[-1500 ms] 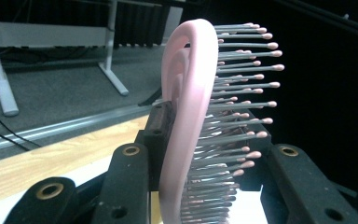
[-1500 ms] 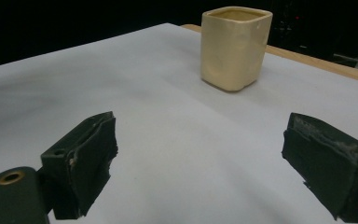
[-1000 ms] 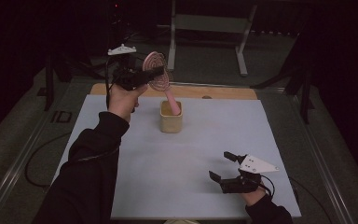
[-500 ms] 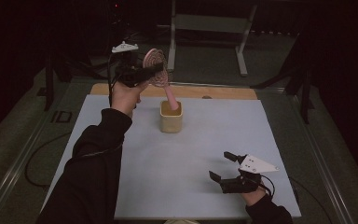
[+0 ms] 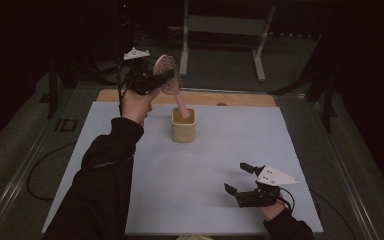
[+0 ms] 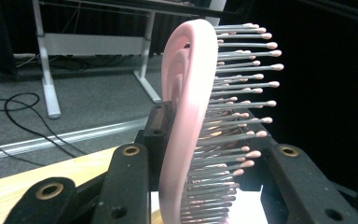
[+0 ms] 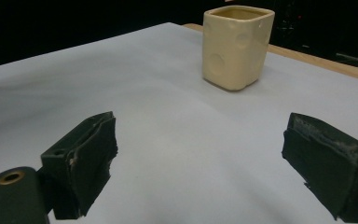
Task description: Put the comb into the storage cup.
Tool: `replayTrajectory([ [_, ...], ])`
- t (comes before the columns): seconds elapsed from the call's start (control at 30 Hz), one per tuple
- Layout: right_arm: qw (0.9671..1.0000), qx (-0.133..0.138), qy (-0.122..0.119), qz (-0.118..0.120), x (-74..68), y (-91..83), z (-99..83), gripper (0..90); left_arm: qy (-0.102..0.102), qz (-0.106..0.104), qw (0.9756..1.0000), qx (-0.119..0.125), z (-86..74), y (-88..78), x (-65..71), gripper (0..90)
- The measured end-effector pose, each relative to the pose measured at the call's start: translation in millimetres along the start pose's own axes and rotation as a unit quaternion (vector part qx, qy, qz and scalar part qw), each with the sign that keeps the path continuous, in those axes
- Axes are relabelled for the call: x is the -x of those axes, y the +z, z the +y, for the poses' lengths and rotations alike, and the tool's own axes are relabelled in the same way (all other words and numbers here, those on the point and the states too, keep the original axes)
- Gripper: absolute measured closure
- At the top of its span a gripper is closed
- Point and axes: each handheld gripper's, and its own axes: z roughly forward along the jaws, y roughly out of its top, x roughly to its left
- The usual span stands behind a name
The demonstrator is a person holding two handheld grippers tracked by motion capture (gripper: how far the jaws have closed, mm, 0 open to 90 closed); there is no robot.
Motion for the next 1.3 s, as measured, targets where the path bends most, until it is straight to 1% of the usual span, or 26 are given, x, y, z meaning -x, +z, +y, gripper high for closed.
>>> replayTrajectory([
  [0.1, 1.0000, -0.001, 0.001, 0.000, -0.1, 0.2, -0.1, 9.6, 0.001, 0.000, 1.0000, -0.001, -2.8, 2.5, -0.9, 65.8],
  [0.33, 1.0000, 0.000, 0.001, 0.000, 0.0, 0.4, -0.4, 9.7, -0.004, 0.000, 1.0000, -0.003, -8.3, 8.4, -3.2, 65.8],
  [0.57, 1.0000, 0.000, 0.001, 0.002, 0.2, 0.5, -0.6, 9.6, -0.012, -0.001, 0.9999, -0.002, -14.6, 11.8, -7.5, 65.8],
  [0.67, 1.0000, 0.000, 0.001, 0.001, -0.1, 0.5, -0.5, 9.6, -0.011, 0.000, 0.9999, -0.005, -16.8, 13.5, -7.6, 65.8],
  [0.73, 1.0000, 0.000, 0.002, 0.001, 0.0, 0.4, -0.5, 9.6, -0.015, 0.001, 0.9999, -0.008, -21.0, 16.6, -9.2, 65.8],
  [1.0, 1.0000, 0.001, 0.002, 0.001, 0.1, 0.3, -0.5, 9.6, -0.019, 0.002, 0.9997, -0.013, -30.0, 23.3, -12.5, 65.8],
  [1.1, 1.0000, 0.001, -0.001, 0.002, -0.1, -0.1, 0.0, 9.6, -0.019, 0.002, 0.9997, -0.017, -32.9, 25.5, -12.8, 65.8],
  [1.2, 1.0000, 0.002, 0.001, 0.002, -0.1, -0.4, 0.1, 9.6, -0.021, 0.003, 0.9996, -0.018, -35.0, 27.5, -13.2, 65.8],
  [1.3, 1.0000, 0.002, 0.002, 0.002, -0.4, -0.3, 0.2, 9.6, -0.019, 0.004, 0.9996, -0.018, -37.6, 30.1, -13.3, 65.8],
])
